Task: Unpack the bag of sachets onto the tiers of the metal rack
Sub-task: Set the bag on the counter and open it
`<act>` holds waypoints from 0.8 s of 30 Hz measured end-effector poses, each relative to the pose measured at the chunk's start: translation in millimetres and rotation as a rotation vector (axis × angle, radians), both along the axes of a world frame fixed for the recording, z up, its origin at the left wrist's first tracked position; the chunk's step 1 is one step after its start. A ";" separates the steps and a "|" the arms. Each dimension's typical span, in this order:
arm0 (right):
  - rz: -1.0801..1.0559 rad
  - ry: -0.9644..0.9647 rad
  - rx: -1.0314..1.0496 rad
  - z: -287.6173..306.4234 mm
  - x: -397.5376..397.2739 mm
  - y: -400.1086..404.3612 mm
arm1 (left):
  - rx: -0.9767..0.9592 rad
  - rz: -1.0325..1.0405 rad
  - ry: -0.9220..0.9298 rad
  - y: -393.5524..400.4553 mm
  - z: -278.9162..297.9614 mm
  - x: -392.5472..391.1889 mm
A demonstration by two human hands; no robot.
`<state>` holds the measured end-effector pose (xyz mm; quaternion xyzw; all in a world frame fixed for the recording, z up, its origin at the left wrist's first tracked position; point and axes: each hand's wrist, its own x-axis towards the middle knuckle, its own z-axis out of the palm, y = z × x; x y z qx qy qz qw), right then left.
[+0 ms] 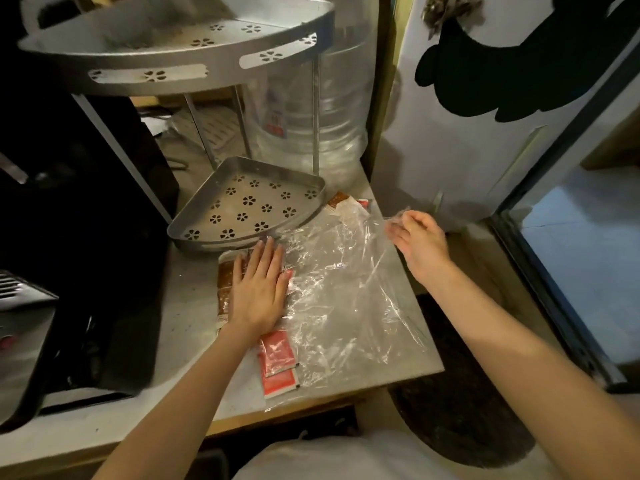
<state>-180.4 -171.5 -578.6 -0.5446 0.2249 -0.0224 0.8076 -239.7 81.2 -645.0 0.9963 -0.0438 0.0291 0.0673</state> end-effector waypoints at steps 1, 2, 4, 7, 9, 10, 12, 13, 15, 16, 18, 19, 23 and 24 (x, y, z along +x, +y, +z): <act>-0.030 0.006 0.082 -0.1 1.7 -1.6 | 0.007 -0.012 -0.008 -0.1 0.6 -0.6; -0.051 0.012 0.137 -0.1 2.9 -3.2 | 0.007 -0.021 -0.017 -0.3 0.6 -0.9; -0.049 0.025 0.171 -0.4 3.8 -7.2 | -0.015 -0.029 -0.029 -0.5 1.2 -1.7; 0.011 0.025 0.171 -1.5 2.7 -12.3 | -0.141 -0.027 -0.054 -0.1 6.3 -3.3; 0.047 0.024 0.180 -2.3 2.8 -16.4 | -0.268 -0.009 -0.093 1.6 13.1 -5.9; 0.063 0.030 0.194 -3.0 3.1 -18.7 | -0.322 0.007 -0.117 2.9 17.3 -7.0; 0.098 0.060 0.228 -5.9 4.5 -23.1 | -0.327 0.026 -0.158 5.3 25.6 -9.0; 0.121 0.082 0.247 -5.8 5.0 -25.1 | -0.285 0.026 -0.167 5.0 30.7 -10.0; 0.204 0.142 0.254 -2.5 4.8 -29.6 | -0.227 0.020 -0.158 -2.3 40.9 -14.4; 0.259 0.177 0.239 -0.5 4.7 -33.4 | -0.235 0.010 -0.143 -9.9 45.9 -18.6; 0.354 0.231 0.181 2.9 5.4 -43.9 | -0.278 -0.056 -0.084 -31.7 52.5 -31.7; 0.374 0.247 0.159 2.9 5.7 -50.4 | -0.293 -0.111 -0.046 -45.2 52.6 -39.7; 0.353 0.243 0.114 1.5 2.2 -72.9 | -0.247 -0.297 0.025 -91.8 35.0 -60.8; 0.353 0.231 0.097 1.5 0.0 -76.9 | -0.241 -0.317 0.030 -98.9 29.3 -62.2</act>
